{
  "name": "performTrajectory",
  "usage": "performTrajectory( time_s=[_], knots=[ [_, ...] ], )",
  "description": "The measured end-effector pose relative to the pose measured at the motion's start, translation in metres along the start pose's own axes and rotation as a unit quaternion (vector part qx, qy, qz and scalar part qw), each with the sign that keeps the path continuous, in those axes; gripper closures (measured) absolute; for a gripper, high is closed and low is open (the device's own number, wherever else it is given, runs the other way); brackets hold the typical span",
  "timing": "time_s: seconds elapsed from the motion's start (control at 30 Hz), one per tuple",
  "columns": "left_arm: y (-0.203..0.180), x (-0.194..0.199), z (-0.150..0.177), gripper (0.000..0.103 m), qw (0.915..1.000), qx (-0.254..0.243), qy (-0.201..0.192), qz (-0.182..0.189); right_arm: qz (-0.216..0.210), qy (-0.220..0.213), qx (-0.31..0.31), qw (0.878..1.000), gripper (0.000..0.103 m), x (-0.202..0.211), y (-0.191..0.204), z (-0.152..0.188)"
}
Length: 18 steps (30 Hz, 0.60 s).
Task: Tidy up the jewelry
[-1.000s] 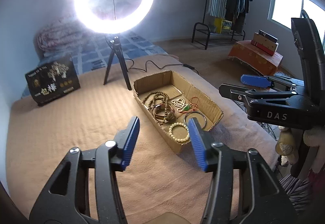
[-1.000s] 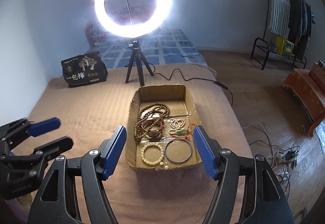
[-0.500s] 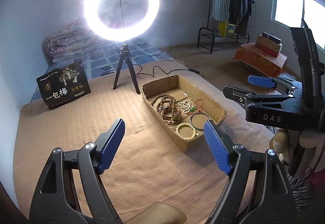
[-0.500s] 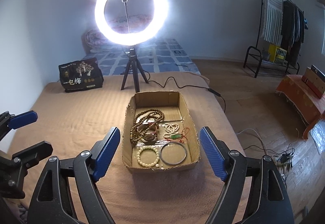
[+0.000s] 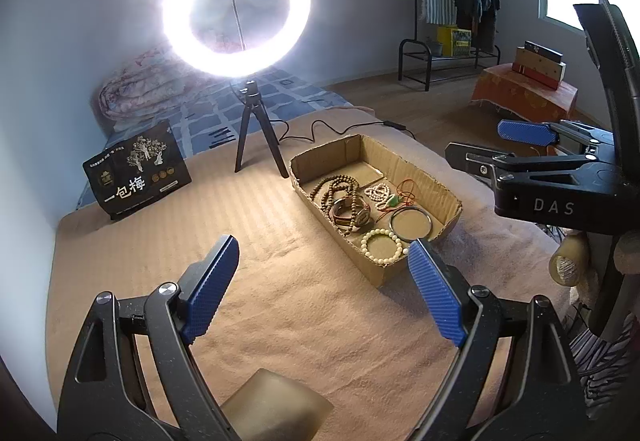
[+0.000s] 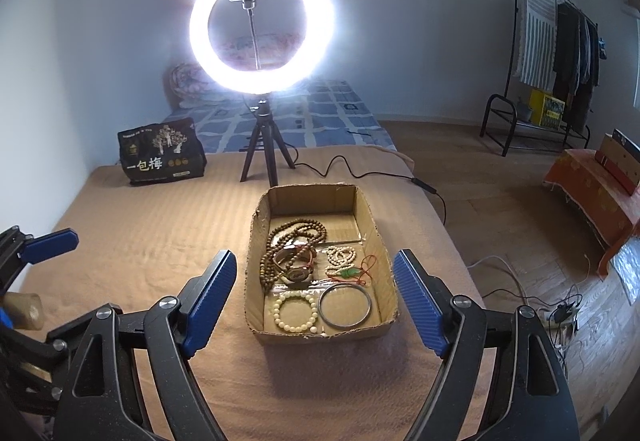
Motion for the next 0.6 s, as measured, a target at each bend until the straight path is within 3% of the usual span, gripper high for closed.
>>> performTrajectory(
  time_s=[0.07,0.17,0.6],
  knots=[
    [-0.0006,0.0003,-0.0001,0.013,1.0,-0.001,-0.002,-0.003,0.001,-0.001,0.0,1.0,0.022,-0.0001,-0.0005,0.0],
    [-0.0008,0.0034,-0.0001,0.001,0.9999,-0.002,-0.01,-0.013,0.003,-0.002,0.0,1.0,0.022,-0.0004,-0.001,-0.0006],
    [0.004,0.0073,-0.0029,0.001,0.9997,0.006,-0.019,-0.016,0.007,-0.005,0.008,1.0,0.022,0.0015,0.0014,-0.0012]
  ],
)
Point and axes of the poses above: each gripper's, at about its wrist camera, not at the fingertips, and x roughly against the way its jaws point, y to its left, z to its underside, the point moved 4 cm from there along -x, roughly the way its jaws point, and after that the axes turned 7 degrees about y, right-handed, at the moved point
